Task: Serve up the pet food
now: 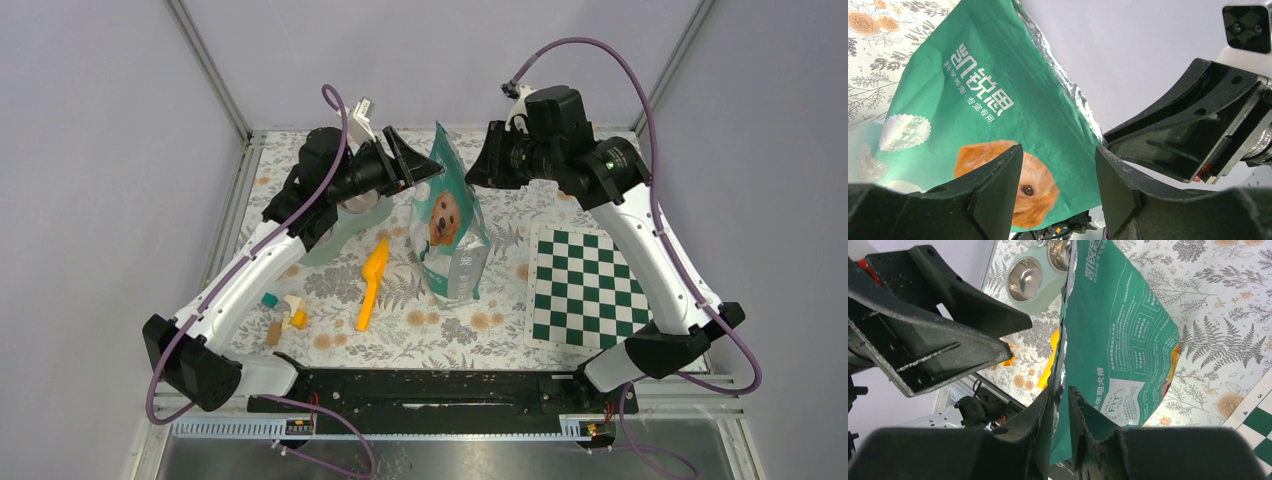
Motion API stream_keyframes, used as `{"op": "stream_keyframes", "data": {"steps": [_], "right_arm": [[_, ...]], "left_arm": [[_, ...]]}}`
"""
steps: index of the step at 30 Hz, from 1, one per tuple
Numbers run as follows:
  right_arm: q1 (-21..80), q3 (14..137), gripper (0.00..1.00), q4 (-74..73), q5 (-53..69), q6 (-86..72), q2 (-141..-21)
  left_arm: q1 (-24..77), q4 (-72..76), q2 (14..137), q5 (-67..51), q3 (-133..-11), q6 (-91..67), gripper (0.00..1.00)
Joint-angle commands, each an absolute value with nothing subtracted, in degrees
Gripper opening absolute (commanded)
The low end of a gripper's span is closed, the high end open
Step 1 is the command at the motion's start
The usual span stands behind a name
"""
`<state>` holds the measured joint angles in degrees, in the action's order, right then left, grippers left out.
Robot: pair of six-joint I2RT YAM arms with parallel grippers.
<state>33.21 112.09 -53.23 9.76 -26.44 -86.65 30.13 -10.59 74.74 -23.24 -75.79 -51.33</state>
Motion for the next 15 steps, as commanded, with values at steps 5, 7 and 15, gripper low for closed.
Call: {"op": "stream_keyframes", "data": {"steps": [5, 7, 15], "right_arm": [[33.1, 112.4, 0.24, -57.5, 13.6, -23.9, -85.1], [33.1, 112.2, 0.25, -57.9, 13.5, -23.7, -84.9], [33.7, 110.6, 0.26, -58.0, 14.0, -23.4, -84.4]], "left_arm": [[30.6, -6.8, 75.5, -24.1, -78.8, -52.4, 0.56], [30.6, -6.7, 75.5, -24.1, -78.9, -52.4, 0.56], [30.9, -6.4, 76.0, -24.7, -79.2, -54.0, 0.58]]}}
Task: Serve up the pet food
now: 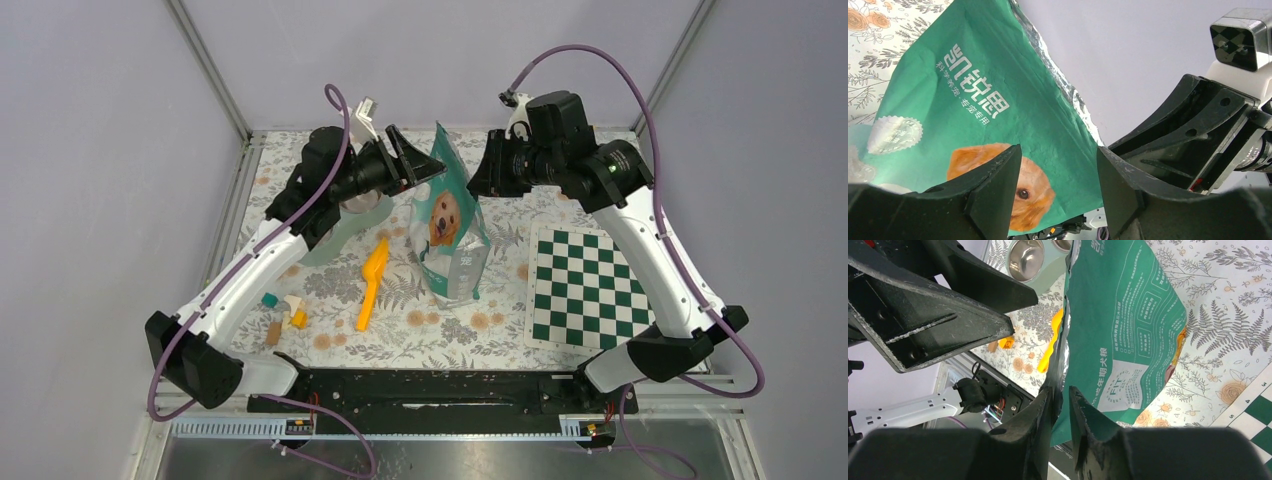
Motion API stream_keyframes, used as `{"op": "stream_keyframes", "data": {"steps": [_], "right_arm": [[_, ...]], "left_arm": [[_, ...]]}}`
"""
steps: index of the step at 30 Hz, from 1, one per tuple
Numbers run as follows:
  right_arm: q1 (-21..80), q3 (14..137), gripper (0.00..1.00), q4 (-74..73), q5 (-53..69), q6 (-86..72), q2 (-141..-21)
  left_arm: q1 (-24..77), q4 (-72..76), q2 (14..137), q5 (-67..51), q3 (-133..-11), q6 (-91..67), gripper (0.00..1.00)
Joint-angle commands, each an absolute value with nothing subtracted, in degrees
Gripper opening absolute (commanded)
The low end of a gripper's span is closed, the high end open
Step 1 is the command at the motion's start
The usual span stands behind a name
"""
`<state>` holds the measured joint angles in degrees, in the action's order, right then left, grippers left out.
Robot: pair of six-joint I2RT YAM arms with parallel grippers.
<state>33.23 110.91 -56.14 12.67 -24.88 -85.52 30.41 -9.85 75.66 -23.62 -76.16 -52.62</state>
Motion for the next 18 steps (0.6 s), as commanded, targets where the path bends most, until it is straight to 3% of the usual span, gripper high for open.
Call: {"op": "stream_keyframes", "data": {"steps": [1, 9, 18], "right_arm": [[33.8, 110.7, 0.26, -57.9, 13.9, -23.6, -84.6], [34.4, 108.5, 0.23, -52.5, 12.6, -25.8, -83.7], [34.4, 104.9, 0.11, -46.3, 13.4, -26.9, -80.7]], "left_arm": [[31.0, -6.5, 76.1, -24.7, -79.2, -54.3, 0.58], [32.4, -6.4, 76.3, -24.1, -79.3, -57.3, 0.59], [34.4, -7.3, 77.1, -24.1, -80.6, -57.3, 0.58]]}}
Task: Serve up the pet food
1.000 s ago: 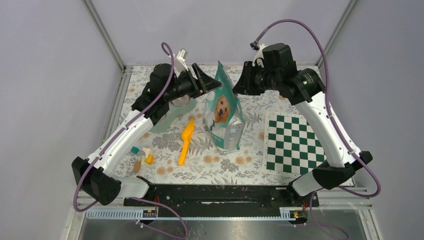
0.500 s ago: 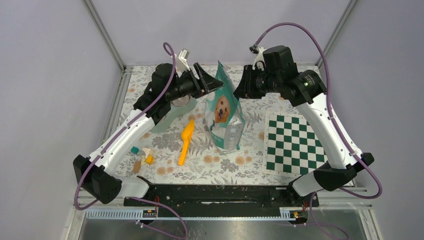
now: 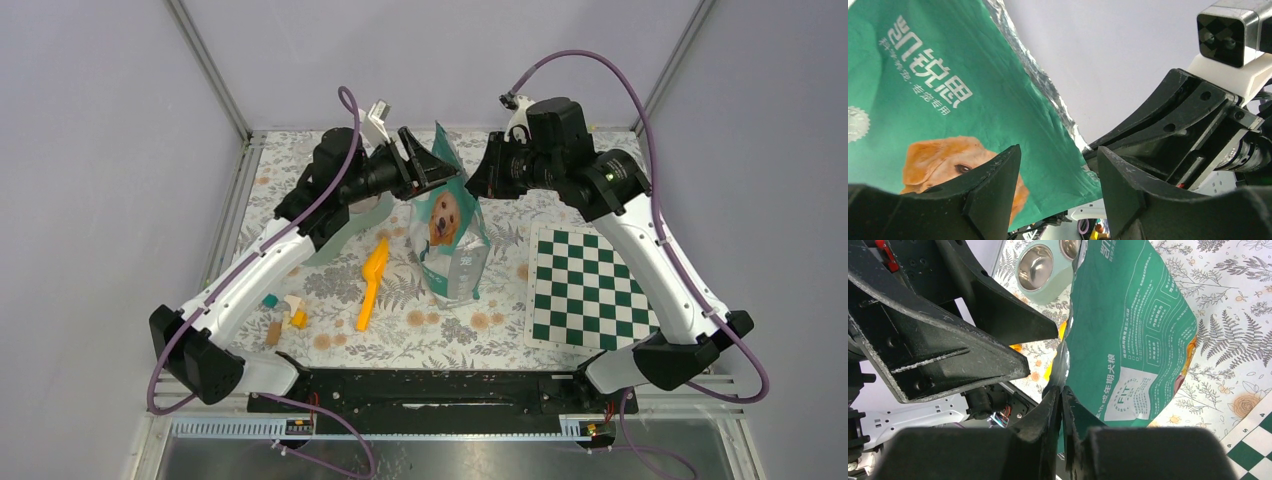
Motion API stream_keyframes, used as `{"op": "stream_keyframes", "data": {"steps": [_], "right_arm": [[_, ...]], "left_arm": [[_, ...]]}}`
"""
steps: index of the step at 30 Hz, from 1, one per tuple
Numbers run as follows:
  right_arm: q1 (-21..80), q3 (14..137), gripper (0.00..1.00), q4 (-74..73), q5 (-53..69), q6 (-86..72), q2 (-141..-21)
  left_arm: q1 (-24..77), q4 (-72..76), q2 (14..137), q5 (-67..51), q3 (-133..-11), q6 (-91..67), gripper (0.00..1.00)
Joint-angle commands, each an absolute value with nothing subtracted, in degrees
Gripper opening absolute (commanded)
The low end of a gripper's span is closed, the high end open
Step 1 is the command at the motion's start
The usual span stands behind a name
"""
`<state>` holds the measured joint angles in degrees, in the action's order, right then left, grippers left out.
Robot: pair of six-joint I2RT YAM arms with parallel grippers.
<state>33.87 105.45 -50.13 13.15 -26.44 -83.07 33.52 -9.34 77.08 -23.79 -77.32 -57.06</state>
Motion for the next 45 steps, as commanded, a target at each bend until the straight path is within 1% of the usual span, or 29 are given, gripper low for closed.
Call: {"op": "stream_keyframes", "data": {"steps": [1, 2, 7, 9, 13, 16, 22, 25, 28, 32, 34, 41, 42, 45], "right_arm": [[34.3, 104.8, 0.09, -46.3, 13.3, -26.9, -80.5], [34.4, 104.7, 0.07, -46.3, 13.4, -26.9, -80.3], [34.4, 104.4, 0.03, -46.3, 13.5, -27.3, -79.8], [34.4, 104.5, 0.02, -46.3, 13.7, -27.4, -79.7], [34.3, 104.3, 0.0, -46.2, 14.3, -27.4, -79.7], [34.4, 104.0, 0.0, -46.2, 15.6, -27.2, -79.6], [34.4, 102.6, 0.0, -44.8, 17.9, -27.5, -78.6], [34.4, 102.3, 0.0, -44.8, 17.0, -27.8, -78.3], [34.4, 102.0, 0.0, -44.8, 15.7, -28.8, -78.0], [34.4, 101.5, 0.0, -44.5, 15.4, -30.3, -77.7], [34.3, 100.7, 0.0, -43.2, 16.1, -31.1, -77.3], [34.4, 100.2, 0.0, -42.1, 14.8, -32.4, -76.6], [34.4, 100.2, 0.0, -42.1, 14.2, -32.5, -76.5], [34.3, 99.9, 0.0, -42.2, 12.8, -32.9, -76.3]], "left_arm": [[34.5, -7.3, 77.2, -24.2, -80.6, -57.2, 0.59], [34.6, -7.3, 77.3, -24.3, -80.7, -57.1, 0.58], [35.7, -7.3, 77.5, -24.0, -80.7, -56.5, 0.45], [36.0, -7.5, 77.7, -23.9, -80.7, -56.5, 0.42], [36.4, -8.7, 78.5, -23.7, -81.5, -56.4, 0.42], [36.6, -9.3, 78.9, -23.3, -82.1, -56.3, 0.44], [36.9, -9.2, 79.7, -23.0, -82.5, -55.8, 0.44], [36.8, -9.3, 79.7, -23.0, -82.2, -55.5, 0.41], [36.9, -9.4, 79.0, -22.3, -81.5, -55.0, 0.35], [36.9, -9.4, 77.8, -20.9, -80.5, -54.0, 0.33], [36.9, -9.5, 77.4, -20.5, -80.2, -53.3, 0.28], [36.9, -11.8, 76.8, -18.4, -79.6, -52.7, 0.01], [36.9, -12.3, 76.7, -18.0, -79.6, -52.6, 0.0], [36.9, -12.9, 76.1, -17.3, -79.5, -52.8, 0.0]]}}
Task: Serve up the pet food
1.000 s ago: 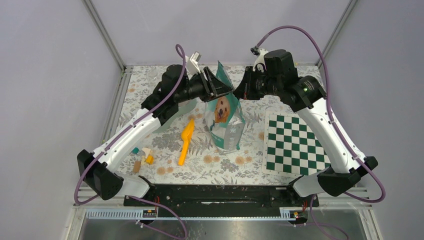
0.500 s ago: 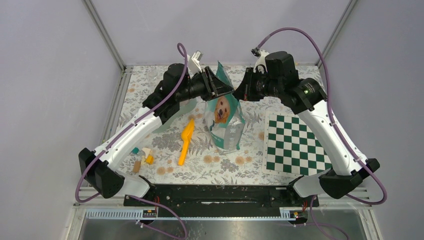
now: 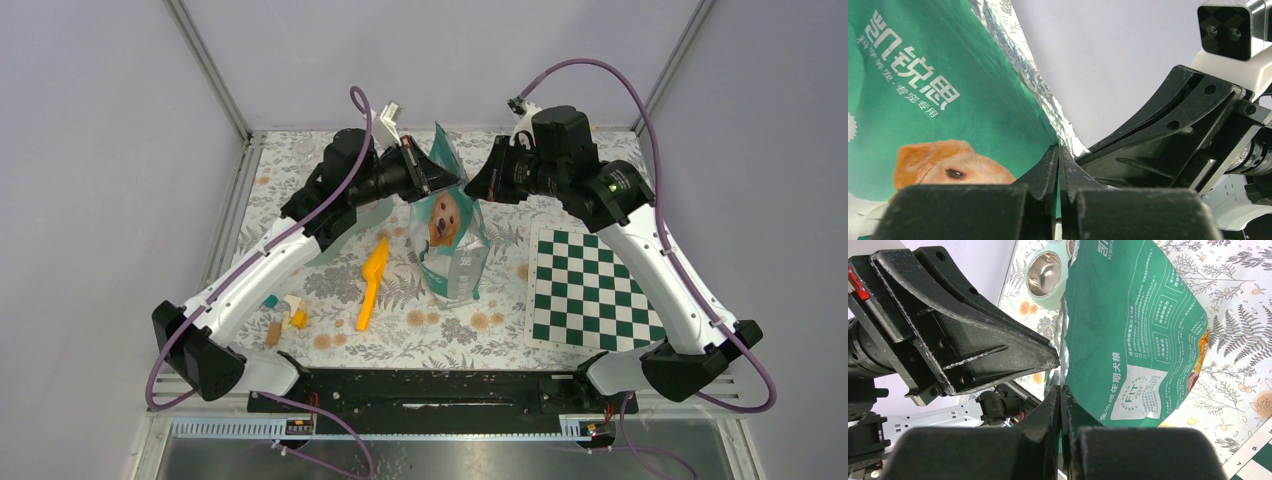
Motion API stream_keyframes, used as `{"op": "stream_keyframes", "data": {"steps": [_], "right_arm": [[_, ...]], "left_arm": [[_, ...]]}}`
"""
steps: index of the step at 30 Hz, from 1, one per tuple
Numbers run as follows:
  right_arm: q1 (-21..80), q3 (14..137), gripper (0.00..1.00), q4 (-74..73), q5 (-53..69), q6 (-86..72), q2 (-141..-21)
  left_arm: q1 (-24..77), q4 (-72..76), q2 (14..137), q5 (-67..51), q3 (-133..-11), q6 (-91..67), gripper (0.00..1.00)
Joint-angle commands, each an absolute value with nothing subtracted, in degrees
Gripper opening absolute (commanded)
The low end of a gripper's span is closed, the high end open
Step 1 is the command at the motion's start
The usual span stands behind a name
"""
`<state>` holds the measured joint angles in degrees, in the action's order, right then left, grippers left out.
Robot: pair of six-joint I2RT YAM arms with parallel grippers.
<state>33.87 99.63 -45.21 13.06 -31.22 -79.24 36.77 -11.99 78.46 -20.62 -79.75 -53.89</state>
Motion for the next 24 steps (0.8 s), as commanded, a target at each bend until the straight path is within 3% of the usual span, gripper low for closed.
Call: {"op": "stream_keyframes", "data": {"steps": [1, 16, 18, 21, 24], "right_arm": [[34.3, 99.8, 0.0, -42.1, 12.5, -32.9, -76.3], [34.3, 100.6, 0.0, -43.5, 8.7, -29.6, -75.4], [34.3, 101.8, 0.07, -44.5, 9.6, -28.3, -76.7], [34.5, 103.4, 0.19, -46.5, 9.3, -25.9, -79.4], [34.9, 105.2, 0.21, -48.5, 7.8, -23.7, -82.3]], "left_arm": [[36.9, -12.9, 75.9, -17.0, -79.6, -52.9, 0.0], [36.9, -17.6, 73.4, -11.9, -80.5, -52.5, 0.0], [36.8, -16.6, 74.3, -13.5, -80.8, -52.6, 0.0], [36.9, -16.7, 76.8, -15.4, -82.6, -52.0, 0.18], [36.9, -19.8, 79.7, -14.6, -86.2, -50.8, 0.33]]}}
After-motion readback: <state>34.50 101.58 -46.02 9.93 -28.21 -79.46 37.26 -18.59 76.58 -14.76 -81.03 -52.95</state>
